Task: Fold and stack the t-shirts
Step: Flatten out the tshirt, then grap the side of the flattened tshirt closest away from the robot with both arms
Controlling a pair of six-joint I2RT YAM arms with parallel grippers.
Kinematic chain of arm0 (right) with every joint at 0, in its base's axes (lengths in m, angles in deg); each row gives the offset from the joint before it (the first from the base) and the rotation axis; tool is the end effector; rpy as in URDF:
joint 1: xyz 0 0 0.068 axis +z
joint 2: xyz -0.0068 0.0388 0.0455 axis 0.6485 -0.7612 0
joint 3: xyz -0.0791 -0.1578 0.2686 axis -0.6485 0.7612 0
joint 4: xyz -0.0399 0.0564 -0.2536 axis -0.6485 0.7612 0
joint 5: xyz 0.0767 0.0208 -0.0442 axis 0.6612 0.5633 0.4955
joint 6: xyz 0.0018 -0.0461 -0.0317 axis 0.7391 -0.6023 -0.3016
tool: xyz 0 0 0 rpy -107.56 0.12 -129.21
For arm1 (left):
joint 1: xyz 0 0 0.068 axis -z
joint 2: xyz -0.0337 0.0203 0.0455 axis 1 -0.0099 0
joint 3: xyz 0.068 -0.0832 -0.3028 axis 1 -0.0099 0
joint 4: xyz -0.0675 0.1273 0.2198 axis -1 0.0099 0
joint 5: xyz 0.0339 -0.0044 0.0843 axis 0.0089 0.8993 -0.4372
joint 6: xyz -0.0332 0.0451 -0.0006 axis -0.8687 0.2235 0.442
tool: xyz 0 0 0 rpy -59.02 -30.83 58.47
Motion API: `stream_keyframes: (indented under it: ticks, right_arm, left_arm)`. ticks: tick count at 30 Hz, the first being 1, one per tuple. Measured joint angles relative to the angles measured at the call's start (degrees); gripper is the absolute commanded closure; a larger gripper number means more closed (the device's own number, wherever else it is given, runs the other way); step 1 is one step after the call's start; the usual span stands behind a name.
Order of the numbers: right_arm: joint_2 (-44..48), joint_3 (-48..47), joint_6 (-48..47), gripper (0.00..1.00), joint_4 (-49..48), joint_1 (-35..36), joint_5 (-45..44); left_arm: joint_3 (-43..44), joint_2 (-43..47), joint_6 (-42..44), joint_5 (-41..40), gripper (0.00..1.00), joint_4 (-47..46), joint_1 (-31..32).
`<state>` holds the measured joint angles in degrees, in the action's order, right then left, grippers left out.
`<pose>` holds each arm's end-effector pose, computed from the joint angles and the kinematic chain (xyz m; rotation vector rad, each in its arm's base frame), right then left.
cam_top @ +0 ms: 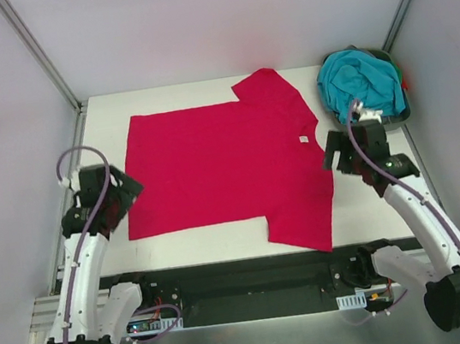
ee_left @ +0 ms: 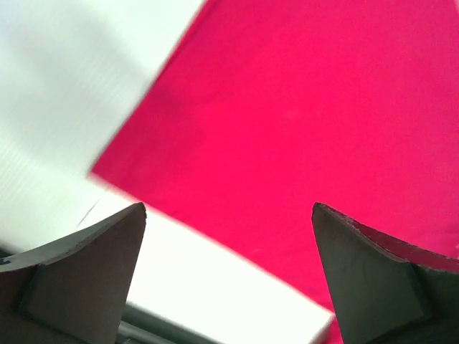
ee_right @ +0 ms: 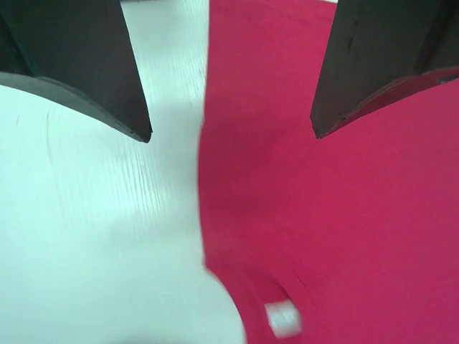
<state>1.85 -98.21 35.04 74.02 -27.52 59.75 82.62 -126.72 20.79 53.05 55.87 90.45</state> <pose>0.1868 0.0360 0.3641 -0.0715 2.1574 -0.0191 0.1616 0.0020 0.3645 -0.8628 2.0304 -0.2899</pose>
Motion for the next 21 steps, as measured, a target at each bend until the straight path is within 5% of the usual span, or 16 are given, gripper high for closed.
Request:
stream_keyframes:
  ticks: [4,6,11,21]
  right_arm:
    - [4.2,14.7,3.2,0.04,-0.4,-1.0,1.7]
    - [7.4,18.8,3.7,0.04,-0.1,-1.0,3.3]
    - [16.0,20.6,3.8,0.04,-1.2,-1.0,6.3]
    - [18.6,23.2,4.0,0.04,-0.1,-1.0,7.4]
  left_arm:
    - [-13.0,4.5,-4.8,-3.8,0.06,7.2,0.0]
    - [-15.5,6.0,-6.5,-5.0,0.14,10.2,0.0]
    - [-16.0,9.6,-10.0,-7.9,0.17,11.2,0.0]
    - [-16.2,-5.9,-11.2,-9.7,0.28,7.7,-2.6]
